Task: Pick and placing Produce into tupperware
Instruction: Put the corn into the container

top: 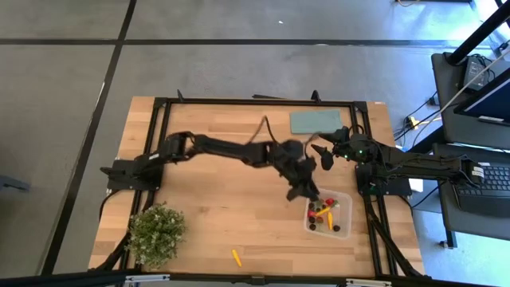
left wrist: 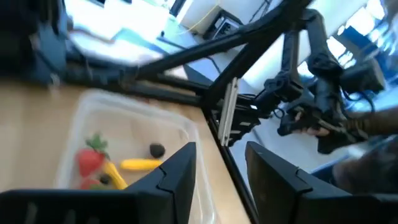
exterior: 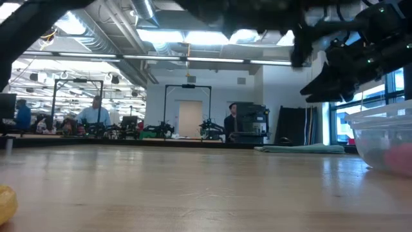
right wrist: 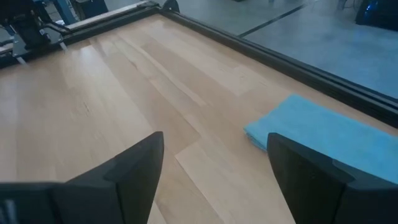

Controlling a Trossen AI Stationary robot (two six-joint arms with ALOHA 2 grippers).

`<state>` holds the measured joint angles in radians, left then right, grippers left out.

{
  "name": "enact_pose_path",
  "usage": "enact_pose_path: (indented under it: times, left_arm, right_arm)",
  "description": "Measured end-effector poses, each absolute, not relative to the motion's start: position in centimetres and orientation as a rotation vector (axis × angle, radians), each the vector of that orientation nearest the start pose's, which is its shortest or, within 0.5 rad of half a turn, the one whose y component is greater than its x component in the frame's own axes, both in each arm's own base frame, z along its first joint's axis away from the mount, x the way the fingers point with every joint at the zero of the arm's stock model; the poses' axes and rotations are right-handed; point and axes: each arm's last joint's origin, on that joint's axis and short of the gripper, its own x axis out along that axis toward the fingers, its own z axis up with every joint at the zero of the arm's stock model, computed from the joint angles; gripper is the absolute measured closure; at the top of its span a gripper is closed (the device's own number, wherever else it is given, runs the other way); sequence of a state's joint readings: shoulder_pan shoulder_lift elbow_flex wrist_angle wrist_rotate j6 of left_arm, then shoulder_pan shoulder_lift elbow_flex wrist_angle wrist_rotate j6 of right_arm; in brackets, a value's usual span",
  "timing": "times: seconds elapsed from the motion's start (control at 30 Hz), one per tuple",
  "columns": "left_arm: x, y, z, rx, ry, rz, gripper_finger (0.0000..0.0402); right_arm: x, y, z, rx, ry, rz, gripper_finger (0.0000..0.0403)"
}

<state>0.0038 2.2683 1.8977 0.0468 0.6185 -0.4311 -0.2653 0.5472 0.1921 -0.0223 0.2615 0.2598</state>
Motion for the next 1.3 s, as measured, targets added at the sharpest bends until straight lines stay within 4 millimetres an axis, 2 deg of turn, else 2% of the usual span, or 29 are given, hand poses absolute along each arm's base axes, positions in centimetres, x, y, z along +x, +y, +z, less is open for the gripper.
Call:
enact_pose_path:
  times: [0.13,0.27,0.33,0.47,0.63,0.77,0.9,1.07,1.17,1.3]
  left_arm:
    - [49.8,-0.3,29.6,-0.335,0.425,-0.515,0.0268]
    - [45.8,0.7,33.8,-0.109,0.492,-0.416,0.0274]
    - [43.8,0.5,35.4,-0.014,0.533,-0.392,0.0278]
    - [40.3,-1.3,37.7,0.117,0.614,-0.395,0.0284]
    - [37.6,-4.6,36.9,0.336,0.825,-0.464,0.029]
    - [36.4,-7.8,35.9,0.443,0.953,-0.456,0.0288]
    - [36.0,-10.6,35.1,0.553,0.996,-0.417,0.0278]
    - [35.3,-13.8,34.1,0.612,1.003,-0.485,0.0266]
    - [34.7,-15.1,32.4,0.63,1.051,-0.518,0.0264]
    - [34.4,-17.1,29.6,0.594,1.033,-0.605,0.0268]
  right_arm:
    - [12.7,-4.2,17.6,0.251,0.319,-0.568,0.0116]
    - [12.7,-4.2,17.6,0.251,0.319,-0.568,0.0116]
    - [12.7,-4.2,17.6,0.25,0.319,-0.567,0.0116]
    - [12.7,-4.2,17.6,0.244,0.321,-0.566,0.0116]
    - [12.7,-4.2,17.6,0.244,0.321,-0.566,0.0116]
    - [12.7,-4.2,17.6,0.245,0.321,-0.566,0.0116]
    - [12.7,-4.2,17.6,0.249,0.32,-0.567,0.0116]
    - [12.8,-4.2,17.7,0.259,0.306,-0.568,0.0116]
    - [12.8,-4.2,17.7,0.3,0.295,-0.575,0.0116]
    - [12.8,-4.2,17.7,0.331,0.284,-0.58,0.0116]
